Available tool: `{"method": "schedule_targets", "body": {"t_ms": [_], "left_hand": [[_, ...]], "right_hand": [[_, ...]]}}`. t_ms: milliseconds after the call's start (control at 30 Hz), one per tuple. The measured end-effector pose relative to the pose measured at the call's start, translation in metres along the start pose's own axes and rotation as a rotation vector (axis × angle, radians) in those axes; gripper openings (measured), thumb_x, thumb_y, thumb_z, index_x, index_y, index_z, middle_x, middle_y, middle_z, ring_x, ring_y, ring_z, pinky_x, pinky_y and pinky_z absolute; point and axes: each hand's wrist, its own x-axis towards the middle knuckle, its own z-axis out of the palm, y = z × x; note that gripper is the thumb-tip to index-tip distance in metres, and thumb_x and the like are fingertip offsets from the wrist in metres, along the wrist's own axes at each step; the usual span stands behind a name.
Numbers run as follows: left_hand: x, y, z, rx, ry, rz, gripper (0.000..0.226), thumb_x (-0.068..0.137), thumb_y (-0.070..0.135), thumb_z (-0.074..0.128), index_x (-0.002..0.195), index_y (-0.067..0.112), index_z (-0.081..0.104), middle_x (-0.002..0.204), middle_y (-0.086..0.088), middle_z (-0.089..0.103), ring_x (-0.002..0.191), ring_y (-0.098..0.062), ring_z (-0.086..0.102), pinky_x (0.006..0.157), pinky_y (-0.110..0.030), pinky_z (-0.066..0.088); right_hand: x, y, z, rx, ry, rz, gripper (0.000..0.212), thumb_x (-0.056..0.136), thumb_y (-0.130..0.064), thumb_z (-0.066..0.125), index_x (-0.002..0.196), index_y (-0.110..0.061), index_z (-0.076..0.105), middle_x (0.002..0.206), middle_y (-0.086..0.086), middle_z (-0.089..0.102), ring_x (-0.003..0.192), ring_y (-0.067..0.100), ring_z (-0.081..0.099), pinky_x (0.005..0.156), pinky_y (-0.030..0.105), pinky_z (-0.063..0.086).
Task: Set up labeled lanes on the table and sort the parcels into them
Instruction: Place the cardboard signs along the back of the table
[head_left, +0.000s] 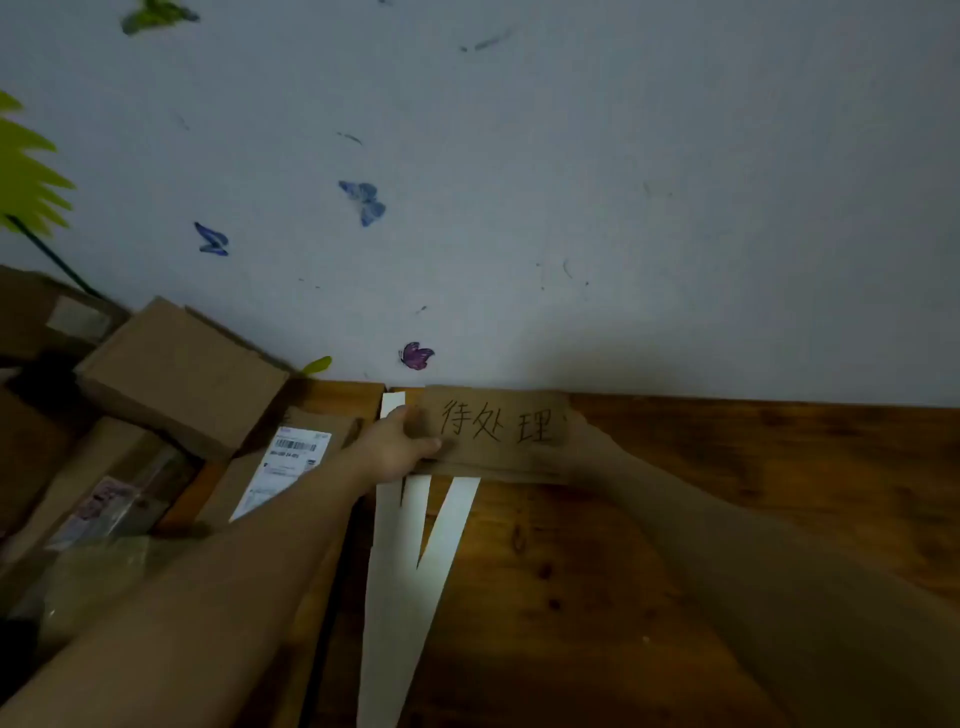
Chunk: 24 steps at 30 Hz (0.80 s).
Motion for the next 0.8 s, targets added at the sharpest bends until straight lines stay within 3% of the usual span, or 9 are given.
{"method": "schedule_targets", "body": {"t_ms": [133,233,333,467,633,800], "left_hand": [[0.025,0.003,0.013,-0.092,-0.117,-0.036,0.055,0.087,0.037,0.061,0.136,0.023,0.038,0.133,-0.002,0.050,0.100,-0.012,0.051,0.082,-0.026,0.039],[0.036,0.004,0.023,-0.137,-0.132,-0.110,0.053,0.086,0.036,0.063,0.132,0.019,0.041,0.126,-0.003,0.053,0.101,-0.016,0.051,0.085,-0.031,0.043],[0.042,0.002,0.027,-0.133,-0.061,-0.162,0.055,0.086,0.032,0.064,0.133,0.015,0.041,0.128,-0.007,0.052,0.109,-0.023,0.051,0.087,-0.034,0.042],[0.041,-0.010,0.027,-0.271,0.078,-0.233,0.037,0.088,0.020,0.062,0.121,0.007,0.052,0.120,-0.011,0.058,0.094,-0.021,0.054,0.077,-0.031,0.043],[0.027,-0.020,0.020,-0.386,0.223,-0.053,0.031,0.085,0.011,0.063,0.113,0.022,0.054,0.103,0.007,0.059,0.087,-0.007,0.052,0.076,-0.027,0.039],[0.013,-0.026,0.031,-0.406,0.161,0.018,0.049,0.083,0.007,0.065,0.127,0.020,0.046,0.120,0.000,0.059,0.112,-0.018,0.052,0.088,-0.033,0.040]], "right_hand": [[0.028,0.006,0.010,0.079,0.015,0.185,0.091,0.080,-0.043,0.071,0.146,-0.009,0.019,0.143,0.016,0.036,0.129,0.035,0.041,0.105,0.042,0.039],[0.040,0.006,0.016,0.099,0.086,0.288,0.091,0.079,-0.041,0.071,0.145,-0.006,0.018,0.143,0.018,0.035,0.129,0.038,0.039,0.105,0.045,0.039],[0.043,0.010,0.019,0.200,0.095,0.341,0.071,0.084,-0.026,0.068,0.140,-0.004,0.030,0.141,0.019,0.040,0.125,0.038,0.043,0.102,0.047,0.043],[0.035,0.020,0.019,0.339,0.110,0.209,0.055,0.082,-0.010,0.069,0.130,-0.007,0.043,0.131,0.014,0.050,0.119,0.034,0.049,0.096,0.041,0.046],[0.016,0.023,0.010,0.396,0.222,-0.014,0.054,0.081,-0.009,0.070,0.128,-0.015,0.043,0.121,0.003,0.055,0.106,0.020,0.052,0.085,0.032,0.044],[0.001,0.035,0.020,0.397,0.204,-0.031,0.057,0.082,-0.009,0.070,0.131,-0.020,0.043,0.118,0.001,0.058,0.105,0.020,0.055,0.080,0.030,0.045]]}}
